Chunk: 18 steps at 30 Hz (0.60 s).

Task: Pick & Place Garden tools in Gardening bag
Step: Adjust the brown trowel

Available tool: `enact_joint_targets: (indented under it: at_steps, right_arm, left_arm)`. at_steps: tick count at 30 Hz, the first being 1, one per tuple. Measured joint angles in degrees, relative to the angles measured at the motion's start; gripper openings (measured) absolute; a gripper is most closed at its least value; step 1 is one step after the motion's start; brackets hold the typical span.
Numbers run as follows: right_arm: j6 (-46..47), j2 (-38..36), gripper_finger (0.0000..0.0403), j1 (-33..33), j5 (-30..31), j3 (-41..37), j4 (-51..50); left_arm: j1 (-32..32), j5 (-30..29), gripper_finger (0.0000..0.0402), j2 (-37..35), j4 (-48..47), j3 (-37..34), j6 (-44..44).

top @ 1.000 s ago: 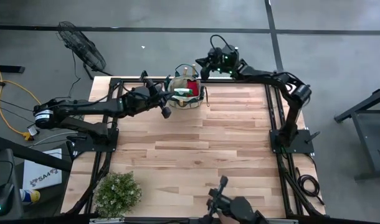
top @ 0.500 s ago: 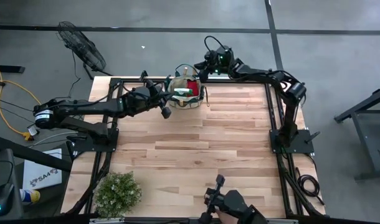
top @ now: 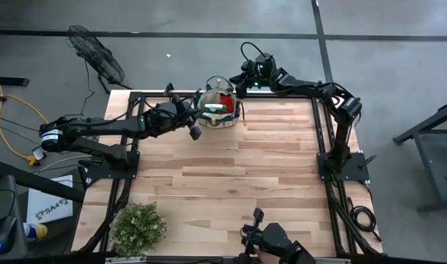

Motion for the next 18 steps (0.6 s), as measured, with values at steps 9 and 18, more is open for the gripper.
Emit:
enact_joint_targets:
  at_steps: [9,18]
  right_arm:
    - [0.1,0.0,0.0002,0.0,-1.9,0.0,-1.5]
    - [0.3,-3.0,0.0003,-1.2,-1.1,-0.2,-2.2]
  left_arm:
    - [0.0,-3.4,0.0000,-1.7,-1.1,0.0,0.0]
    - [0.0,-2.8,0.0000,-10.0,1.0,-7.0,-0.4]
